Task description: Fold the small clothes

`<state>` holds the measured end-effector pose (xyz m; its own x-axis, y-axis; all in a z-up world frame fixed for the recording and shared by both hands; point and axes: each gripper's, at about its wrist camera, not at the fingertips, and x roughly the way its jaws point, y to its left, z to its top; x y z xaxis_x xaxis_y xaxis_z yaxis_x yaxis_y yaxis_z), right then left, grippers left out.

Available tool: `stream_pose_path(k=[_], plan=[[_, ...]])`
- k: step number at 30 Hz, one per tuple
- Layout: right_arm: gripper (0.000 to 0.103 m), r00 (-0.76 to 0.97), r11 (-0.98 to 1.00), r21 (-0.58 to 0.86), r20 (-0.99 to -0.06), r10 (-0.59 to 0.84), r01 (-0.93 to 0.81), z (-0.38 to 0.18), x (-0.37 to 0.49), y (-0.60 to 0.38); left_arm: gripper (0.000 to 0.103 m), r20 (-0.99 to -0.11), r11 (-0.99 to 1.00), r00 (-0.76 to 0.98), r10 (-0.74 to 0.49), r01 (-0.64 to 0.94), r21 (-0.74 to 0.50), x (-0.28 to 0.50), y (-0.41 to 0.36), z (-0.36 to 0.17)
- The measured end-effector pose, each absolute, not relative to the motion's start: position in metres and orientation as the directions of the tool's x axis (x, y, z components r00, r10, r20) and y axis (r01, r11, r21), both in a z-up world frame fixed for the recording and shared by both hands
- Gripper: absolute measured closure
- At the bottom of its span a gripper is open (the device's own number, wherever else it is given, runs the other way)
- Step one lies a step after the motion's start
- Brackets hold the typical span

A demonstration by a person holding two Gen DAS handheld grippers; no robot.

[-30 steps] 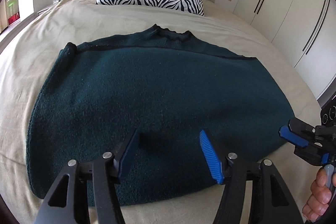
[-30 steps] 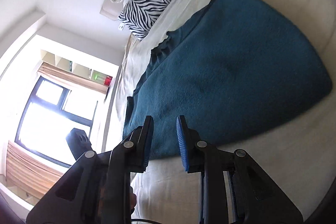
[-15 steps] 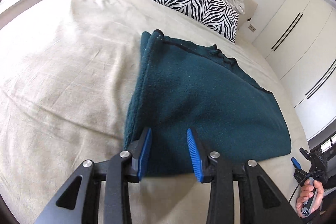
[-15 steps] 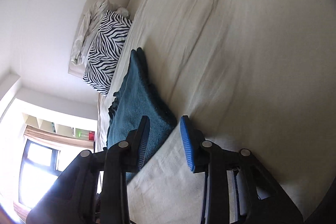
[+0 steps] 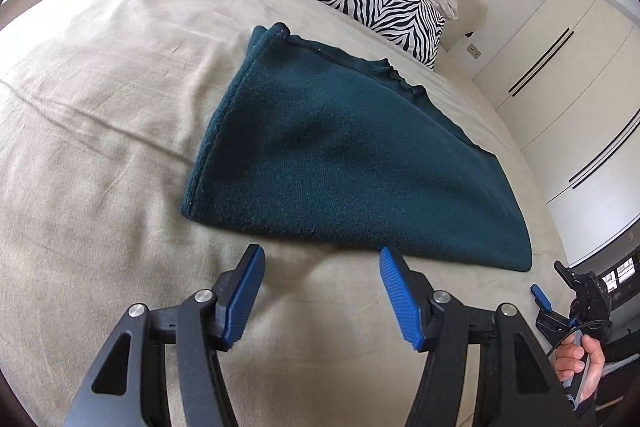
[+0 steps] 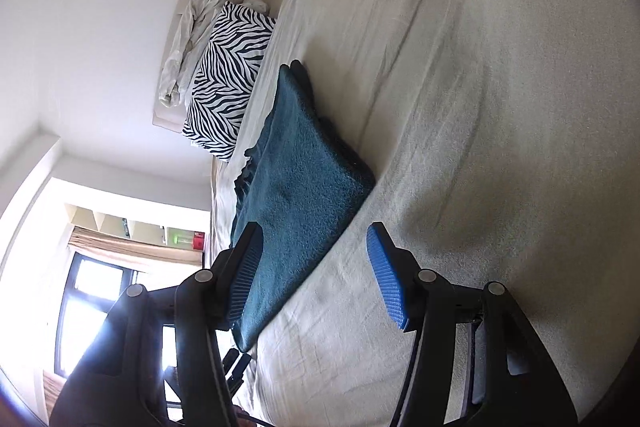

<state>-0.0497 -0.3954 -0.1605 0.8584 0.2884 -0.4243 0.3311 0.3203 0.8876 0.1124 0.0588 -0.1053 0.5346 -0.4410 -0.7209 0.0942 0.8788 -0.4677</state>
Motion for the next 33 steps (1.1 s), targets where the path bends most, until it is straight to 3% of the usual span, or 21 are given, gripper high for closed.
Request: stream_pose_path(k=[8, 12, 23, 29, 33], plan=[[0.050, 0.866, 0.245, 0.903, -0.414, 0.282, 0.352, -0.169, -0.025, -0.387, 0.039, -0.712, 0.864, 0.522, -0.470, 0.110, -0.491, 0.115, 0.043, -0.106], [0.050, 0.830, 0.224, 0.862, -0.502, 0.243, 0.455, -0.173, -0.004, -0.381, 0.039, -0.707, 0.857, 0.514, -0.486, 0.121, -0.501, 0.116, 0.036, -0.106], [0.049, 0.887, 0.080, 0.905, -0.426, 0.179, 0.418, -0.176, 0.033, -0.370, 0.039, -0.682, 0.833, 0.511, -0.522, 0.137, -0.535, 0.119, 0.030, -0.103], [0.049, 0.900, 0.138, 0.918, -0.393, 0.188, 0.372, -0.168, 0.071, -0.358, 0.039, -0.661, 0.826, 0.526, -0.536, 0.163, -0.540, 0.143, 0.020, -0.092], [0.049, 0.886, 0.267, 0.882, -0.438, 0.156, 0.389, -0.159, 0.098, -0.354, 0.036, -0.651, 0.825, 0.529, -0.545, 0.200, -0.528, 0.170, 0.004, -0.082]])
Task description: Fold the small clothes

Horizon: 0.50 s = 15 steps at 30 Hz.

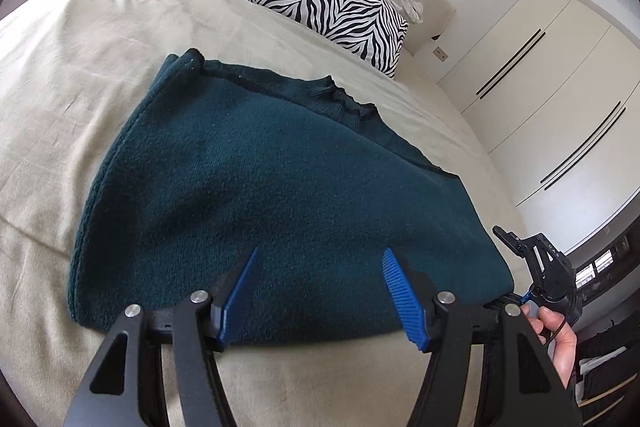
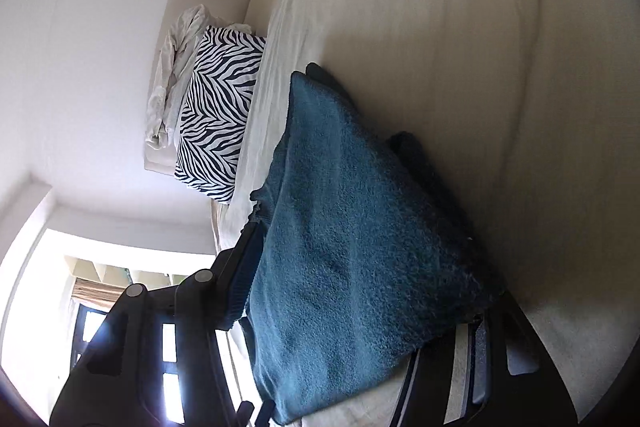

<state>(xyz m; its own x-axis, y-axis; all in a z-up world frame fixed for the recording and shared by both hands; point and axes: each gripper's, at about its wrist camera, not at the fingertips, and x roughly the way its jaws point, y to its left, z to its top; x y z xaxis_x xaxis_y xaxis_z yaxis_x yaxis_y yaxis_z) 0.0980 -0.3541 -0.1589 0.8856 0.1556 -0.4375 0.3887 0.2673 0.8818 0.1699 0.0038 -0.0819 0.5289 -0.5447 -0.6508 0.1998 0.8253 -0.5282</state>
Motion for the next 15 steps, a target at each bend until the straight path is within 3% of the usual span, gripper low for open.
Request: stream_pose_path(k=[3, 6, 10, 15], plan=[[0.054, 0.893, 0.201, 0.902, -0.417, 0.168, 0.383, -0.171, 0.109, -0.361, 0.036, -0.650, 0.825, 0.527, -0.548, 0.209, -0.525, 0.193, -0.007, -0.080], [0.059, 0.886, 0.254, 0.892, -0.424, 0.189, 0.373, -0.171, 0.118, -0.362, 0.035, -0.670, 0.821, 0.493, -0.555, 0.196, -0.536, 0.219, -0.013, -0.092], [0.089, 0.876, 0.231, 0.893, -0.434, 0.209, 0.387, -0.189, 0.118, -0.371, 0.035, -0.669, 0.812, 0.478, -0.569, 0.196, -0.550, 0.233, -0.011, -0.103], [0.092, 0.885, 0.216, 0.899, -0.422, 0.195, 0.381, -0.194, 0.124, -0.372, 0.039, -0.630, 0.783, 0.488, -0.604, 0.219, -0.582, 0.229, -0.006, -0.114]])
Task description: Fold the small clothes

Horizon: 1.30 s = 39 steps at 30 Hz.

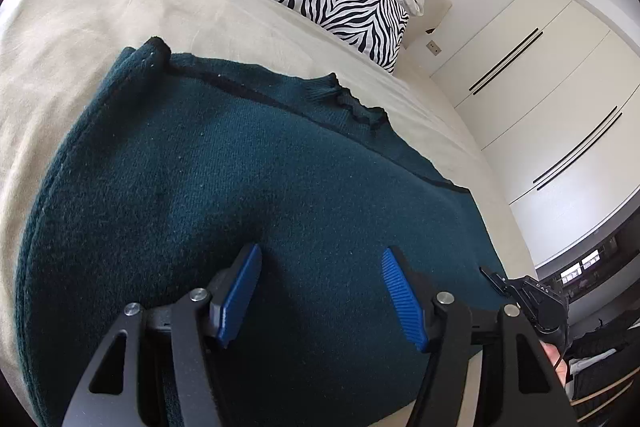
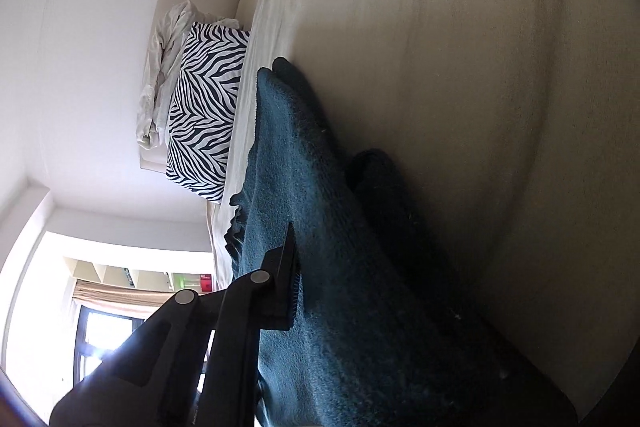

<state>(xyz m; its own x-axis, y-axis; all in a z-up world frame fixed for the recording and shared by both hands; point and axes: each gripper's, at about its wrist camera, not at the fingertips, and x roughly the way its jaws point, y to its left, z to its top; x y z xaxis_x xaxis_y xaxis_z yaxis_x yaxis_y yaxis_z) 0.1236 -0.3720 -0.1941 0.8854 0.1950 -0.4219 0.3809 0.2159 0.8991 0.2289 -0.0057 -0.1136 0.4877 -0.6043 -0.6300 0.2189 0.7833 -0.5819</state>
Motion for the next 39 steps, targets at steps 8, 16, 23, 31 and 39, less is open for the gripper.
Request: stream_pose_path(k=[8, 16, 23, 31, 39], plan=[[0.092, 0.866, 0.275, 0.858, -0.481, 0.134, 0.434, -0.188, 0.127, -0.368, 0.060, -0.590, 0.736, 0.480, -0.650, 0.203, -0.645, 0.230, 0.014, -0.124], [0.092, 0.807, 0.488, 0.712, -0.590, 0.025, 0.506, -0.139, 0.149, -0.333, 0.058, -0.527, 0.647, 0.477, -0.703, 0.122, -0.752, 0.228, 0.050, -0.123], [0.092, 0.784, 0.953, 0.269, -0.618, 0.057, 0.143, -0.066, 0.216, -0.140, 0.038, -0.395, 0.477, 0.480, -0.783, 0.057, -0.877, 0.235, 0.091, -0.121], [0.088, 0.701, 0.993, -0.060, -0.712, 0.030, -0.104, -0.131, 0.225, -0.008, 0.028, -0.354, 0.413, 0.437, -0.827, 0.044, -0.910, 0.246, 0.092, -0.126], [0.062, 0.688, 0.972, 0.053, -0.698, 0.200, -0.229, -0.125, 0.194, -0.013, 0.028, -0.443, 0.491, 0.380, -0.812, 0.034, -0.871, 0.272, 0.072, -0.119]])
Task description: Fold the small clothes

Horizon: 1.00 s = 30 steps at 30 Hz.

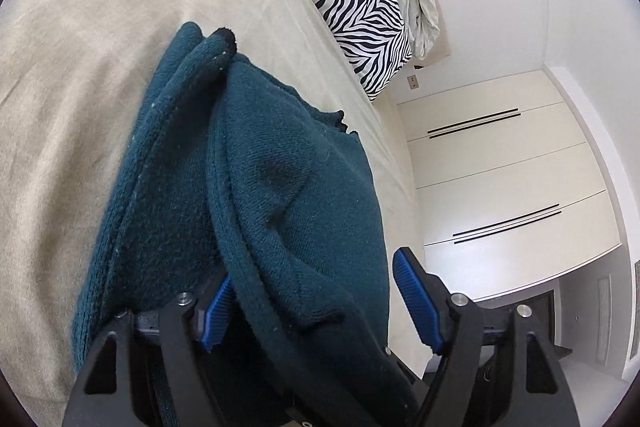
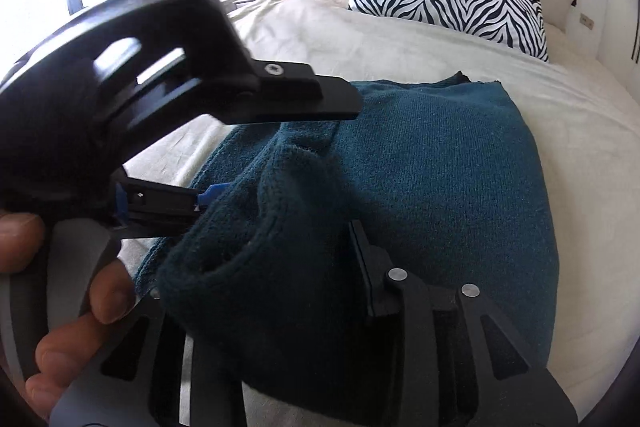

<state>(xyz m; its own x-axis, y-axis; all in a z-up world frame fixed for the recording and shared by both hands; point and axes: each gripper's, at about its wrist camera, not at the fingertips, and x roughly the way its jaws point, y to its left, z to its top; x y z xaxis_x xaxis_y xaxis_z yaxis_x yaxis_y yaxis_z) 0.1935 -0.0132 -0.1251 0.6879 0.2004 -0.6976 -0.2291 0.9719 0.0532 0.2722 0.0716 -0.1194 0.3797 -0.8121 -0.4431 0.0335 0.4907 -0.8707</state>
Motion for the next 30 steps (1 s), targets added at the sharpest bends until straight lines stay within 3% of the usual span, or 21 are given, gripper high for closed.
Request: stream_pose_path(k=[4, 9, 19, 27, 30], plan=[[0.062, 0.677, 0.953, 0.047, -0.694, 0.247, -0.300, -0.121, 0.152, -0.025, 0.042, -0.509, 0.548, 0.320, -0.799, 0.041, -0.835, 0.285, 0.064, -0.121], [0.062, 0.686, 0.951, 0.028, -0.686, 0.242, -0.307, -0.116, 0.118, -0.052, 0.081, -0.607, 0.645, 0.286, -0.742, 0.057, -0.762, 0.292, 0.060, -0.124], [0.062, 0.702, 0.908, 0.302, -0.577, 0.417, -0.292, -0.084, 0.106, -0.110, 0.085, -0.620, 0.699, 0.376, -0.688, 0.116, -0.706, 0.275, 0.106, -0.102], [0.062, 0.662, 0.914, 0.348, -0.638, 0.393, -0.206, -0.103, 0.136, -0.116, 0.084, -0.622, 0.695, 0.373, -0.688, 0.092, -0.713, 0.276, 0.120, -0.130], [0.062, 0.660, 0.884, 0.421, -0.608, 0.440, -0.202, -0.105, 0.154, -0.118, 0.084, -0.611, 0.687, 0.375, -0.697, 0.108, -0.718, 0.273, 0.122, -0.132]])
